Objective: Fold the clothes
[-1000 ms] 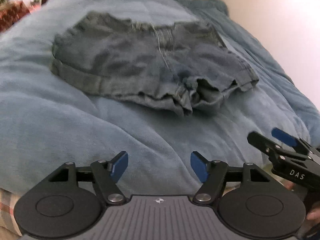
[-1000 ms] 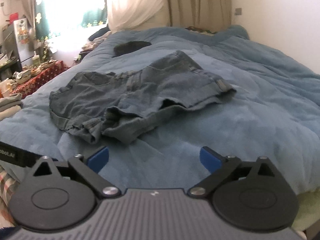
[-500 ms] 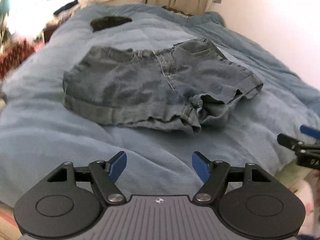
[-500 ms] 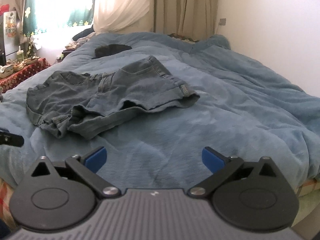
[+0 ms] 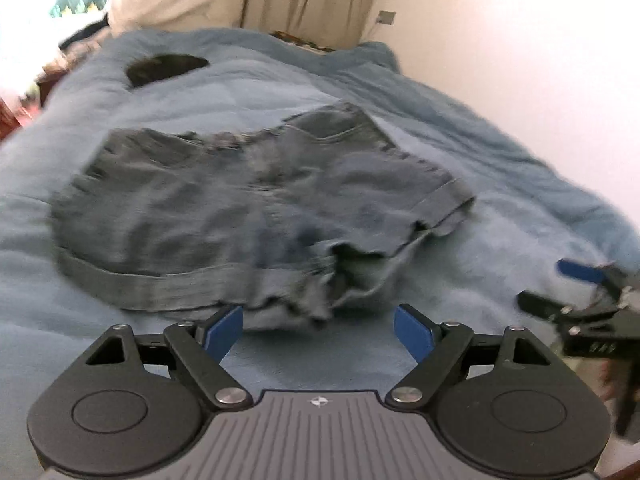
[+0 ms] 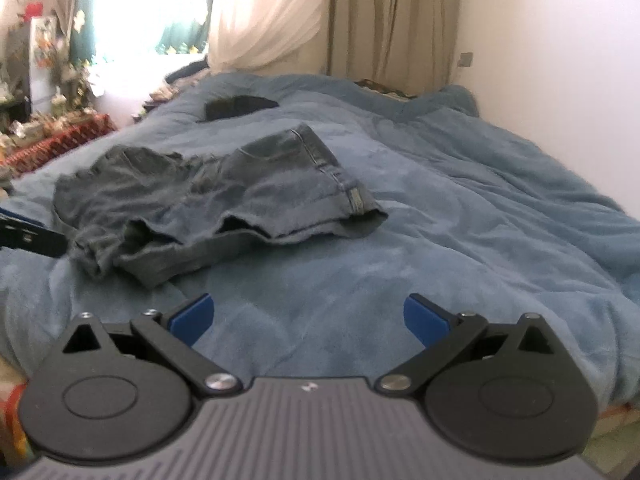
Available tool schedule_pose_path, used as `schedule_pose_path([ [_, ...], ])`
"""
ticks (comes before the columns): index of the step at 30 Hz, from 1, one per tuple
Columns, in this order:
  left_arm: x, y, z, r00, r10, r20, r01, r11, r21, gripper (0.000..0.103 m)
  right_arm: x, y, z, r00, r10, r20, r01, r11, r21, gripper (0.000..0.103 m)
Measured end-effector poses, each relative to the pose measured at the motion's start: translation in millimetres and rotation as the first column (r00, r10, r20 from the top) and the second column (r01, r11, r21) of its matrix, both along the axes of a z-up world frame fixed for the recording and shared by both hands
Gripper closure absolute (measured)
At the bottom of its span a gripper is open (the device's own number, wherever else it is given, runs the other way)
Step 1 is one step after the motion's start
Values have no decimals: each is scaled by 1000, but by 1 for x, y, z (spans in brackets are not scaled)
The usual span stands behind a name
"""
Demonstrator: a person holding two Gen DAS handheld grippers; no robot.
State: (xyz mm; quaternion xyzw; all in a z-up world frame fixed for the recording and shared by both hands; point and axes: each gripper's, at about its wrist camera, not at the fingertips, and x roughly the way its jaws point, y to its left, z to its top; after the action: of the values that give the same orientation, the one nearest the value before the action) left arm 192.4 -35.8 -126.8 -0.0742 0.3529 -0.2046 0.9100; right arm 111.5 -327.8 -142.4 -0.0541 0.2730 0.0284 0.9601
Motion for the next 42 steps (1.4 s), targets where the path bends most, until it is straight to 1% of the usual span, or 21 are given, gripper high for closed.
schedule_pose_path([
  [2, 8, -5, -3, 1000, -6, 9, 6, 999, -43, 20, 6, -3, 3, 1000, 3, 14, -3, 1000, -26, 1],
  [3, 11, -9, -4, 1000, -3, 9, 3, 999, -45, 21, 9, -5, 4, 1000, 4, 22, -4, 999, -39, 1],
  [5, 19, -20, -7, 1000, 5, 25, -4, 1000, -22, 28, 18, -11, 6, 999, 13, 30, -11, 999, -50, 1],
  [7, 25, -28, -9, 998, -1, 60, 1, 1000, 10, 49, 30, -20, 9, 999, 4, 38, -3, 999, -43, 2],
  [8, 28, -30, -10, 997, -3, 75, 0, 1000, 29, 53, 38, -24, 9, 999, -2, 39, 4, 999, -51, 6],
  [9, 31, -32, -11, 997, -1, 79, -2, 999, 38, 59, 46, -27, 9, 999, -7, 37, 10, 998, -62, 15],
  [11, 36, -36, -13, 996, 3, 87, -8, 998, 56, 66, 63, -34, 8, 999, -13, 33, 16, 996, -83, 21],
  [13, 39, -36, -16, 996, 6, 88, -12, 998, 70, 70, 81, -40, 5, 1000, -13, 24, 15, 994, -108, 36],
  [14, 40, -38, -18, 996, 4, 88, -12, 997, 82, 72, 89, -42, 4, 1000, -9, 12, 10, 992, -126, 50],
  [15, 40, -38, -20, 997, 3, 82, -10, 996, 90, 76, 98, -43, 1, 1000, -1, -2, 1, 990, -143, 58],
  [18, 41, -35, -25, 998, 5, 55, -9, 997, 75, 77, 119, -49, -7, 1000, 13, -22, -17, 985, -170, 65],
  [21, 44, -35, -27, 998, 9, 55, -13, 998, 66, 77, 137, -49, -16, 999, 39, -24, -43, 982, -182, 65],
  [22, 45, -37, -27, 998, 10, 56, -15, 997, 77, 77, 142, -48, -18, 999, 45, -28, -50, 980, -195, 65],
  [24, 48, -39, -29, 999, 10, 51, -15, 996, 91, 77, 152, -46, -24, 997, 61, -43, -69, 973, -221, 70],
  [28, 54, -41, -32, 999, 16, 34, -20, 995, 98, 77, 165, -40, -36, 995, 82, -63, -96, 961, -260, 72],
  [33, 59, -43, -33, 999, 20, 37, -23, 995, 98, 77, 169, -40, -28, 995, 99, -5, -98, 971, -217, 73],
  [36, 64, -45, -37, 1000, 20, 22, -22, 994, 106, 77, 173, -41, -27, 995, 103, -2, -101, 974, -201, 73],
  [37, 67, -46, -38, 1000, 19, 10, -20, 995, 100, 87, 174, -41, -28, 994, 107, -5, -106, 975, -196, 73],
  [38, 69, -46, -39, 1000, 12, 0, -12, 996, 88, 96, 175, -41, -28, 994, 113, -8, -112, 976, -189, 85],
  [39, 70, -46, -41, 1000, 8, -11, -7, 997, 76, 96, 176, -41, -28, 993, 118, -17, -119, 977, -175, 100],
  [42, 66, -40, -36, 1000, 9, -10, -8, 998, 64, 97, 172, -42, -20, 995, 97, 1, -96, 984, -153, 100],
])
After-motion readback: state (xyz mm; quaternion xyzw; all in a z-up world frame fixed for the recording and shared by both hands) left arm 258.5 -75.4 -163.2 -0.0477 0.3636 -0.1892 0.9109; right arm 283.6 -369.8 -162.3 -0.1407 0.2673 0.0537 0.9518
